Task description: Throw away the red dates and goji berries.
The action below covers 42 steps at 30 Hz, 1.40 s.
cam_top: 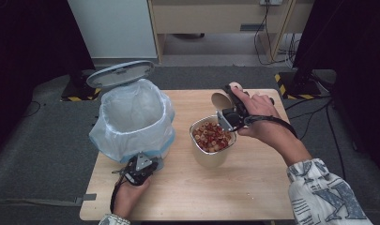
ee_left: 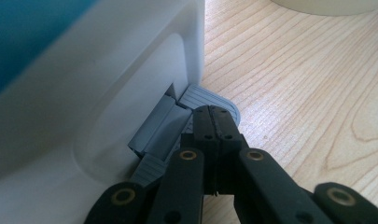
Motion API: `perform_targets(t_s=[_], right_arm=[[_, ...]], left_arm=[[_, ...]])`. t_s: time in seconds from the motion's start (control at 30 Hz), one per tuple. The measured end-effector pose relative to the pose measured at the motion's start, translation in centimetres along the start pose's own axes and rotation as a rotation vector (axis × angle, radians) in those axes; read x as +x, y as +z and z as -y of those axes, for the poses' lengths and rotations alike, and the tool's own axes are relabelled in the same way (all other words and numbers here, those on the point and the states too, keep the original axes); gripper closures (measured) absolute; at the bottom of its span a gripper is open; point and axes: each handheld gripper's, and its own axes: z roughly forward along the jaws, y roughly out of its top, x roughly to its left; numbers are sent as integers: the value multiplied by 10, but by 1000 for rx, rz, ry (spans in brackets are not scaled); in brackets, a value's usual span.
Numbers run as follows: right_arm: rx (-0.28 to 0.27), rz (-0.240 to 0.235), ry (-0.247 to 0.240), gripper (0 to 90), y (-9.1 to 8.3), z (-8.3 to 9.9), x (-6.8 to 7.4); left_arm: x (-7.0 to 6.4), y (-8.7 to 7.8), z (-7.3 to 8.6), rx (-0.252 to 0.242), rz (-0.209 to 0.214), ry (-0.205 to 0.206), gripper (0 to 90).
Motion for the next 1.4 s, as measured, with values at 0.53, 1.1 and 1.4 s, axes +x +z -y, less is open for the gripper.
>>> perform_targets(t_s=[0.53,1.1,1.4], right_arm=[[-32,-23,219,284,0,17,-9],[-39,-77,471,284,-3,53,-12],[-94,-131,668,285,0,68,-15]], left_arm=[[0,0,0,-1,-1,3,895],[0,0,0,-1,-1,2,895],[0,0,0,-2,-2,2,895]])
